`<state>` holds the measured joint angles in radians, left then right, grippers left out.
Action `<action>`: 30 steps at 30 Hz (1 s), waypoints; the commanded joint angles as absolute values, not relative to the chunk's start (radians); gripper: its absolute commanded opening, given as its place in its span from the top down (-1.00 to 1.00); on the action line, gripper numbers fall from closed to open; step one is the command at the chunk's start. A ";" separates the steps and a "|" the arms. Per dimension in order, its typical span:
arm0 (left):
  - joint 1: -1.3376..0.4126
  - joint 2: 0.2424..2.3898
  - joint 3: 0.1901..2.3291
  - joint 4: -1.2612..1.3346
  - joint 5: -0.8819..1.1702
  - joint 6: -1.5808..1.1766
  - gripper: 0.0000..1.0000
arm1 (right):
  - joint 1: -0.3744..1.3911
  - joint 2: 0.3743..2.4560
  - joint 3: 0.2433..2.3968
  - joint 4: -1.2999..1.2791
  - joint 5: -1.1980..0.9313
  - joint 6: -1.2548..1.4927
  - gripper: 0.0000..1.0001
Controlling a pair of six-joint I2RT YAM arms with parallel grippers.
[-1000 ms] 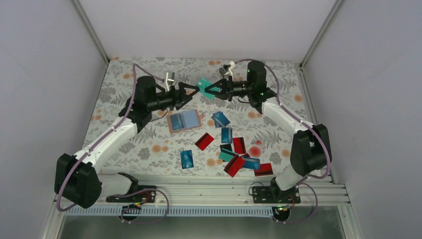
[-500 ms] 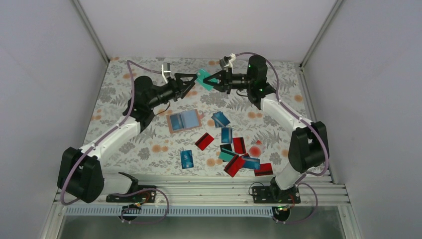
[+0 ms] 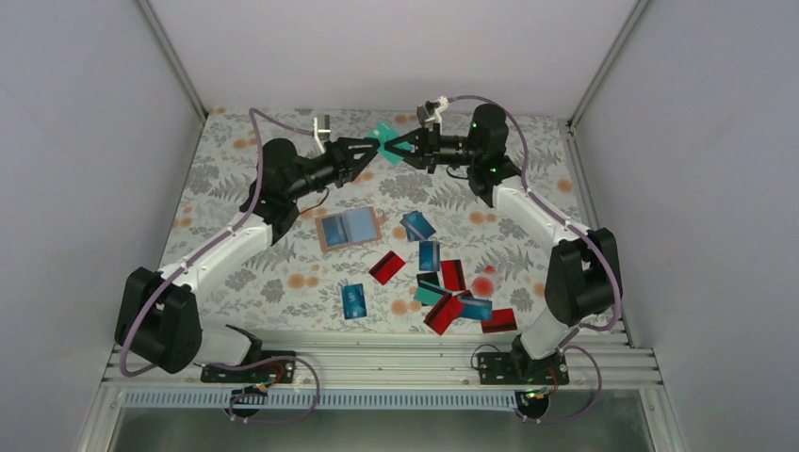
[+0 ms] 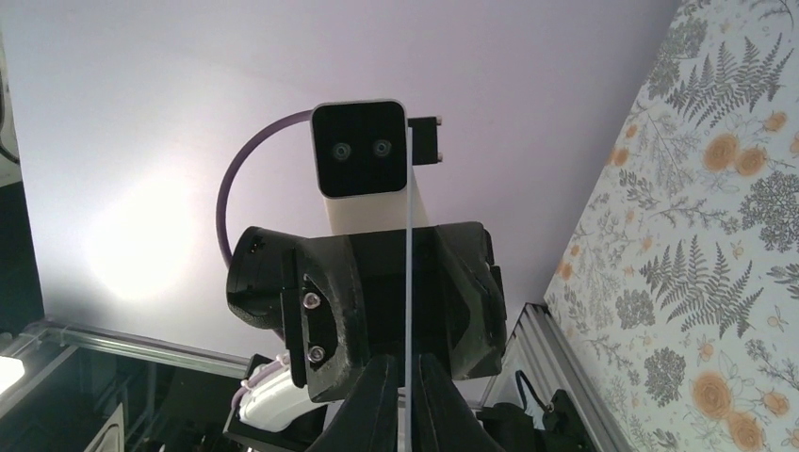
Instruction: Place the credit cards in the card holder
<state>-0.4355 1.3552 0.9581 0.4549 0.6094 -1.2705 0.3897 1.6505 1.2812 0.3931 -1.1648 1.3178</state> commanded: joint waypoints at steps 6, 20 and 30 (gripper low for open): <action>-0.448 1.390 1.003 0.493 0.605 -1.264 0.36 | 0.400 1.689 1.283 0.477 -1.155 1.367 0.92; -0.449 1.414 1.017 0.494 0.608 -1.265 0.95 | 0.405 1.702 1.284 0.484 -1.157 1.364 0.92; -0.396 1.362 1.020 0.298 0.621 -1.136 0.95 | 0.385 1.735 1.391 0.115 -1.166 1.082 0.60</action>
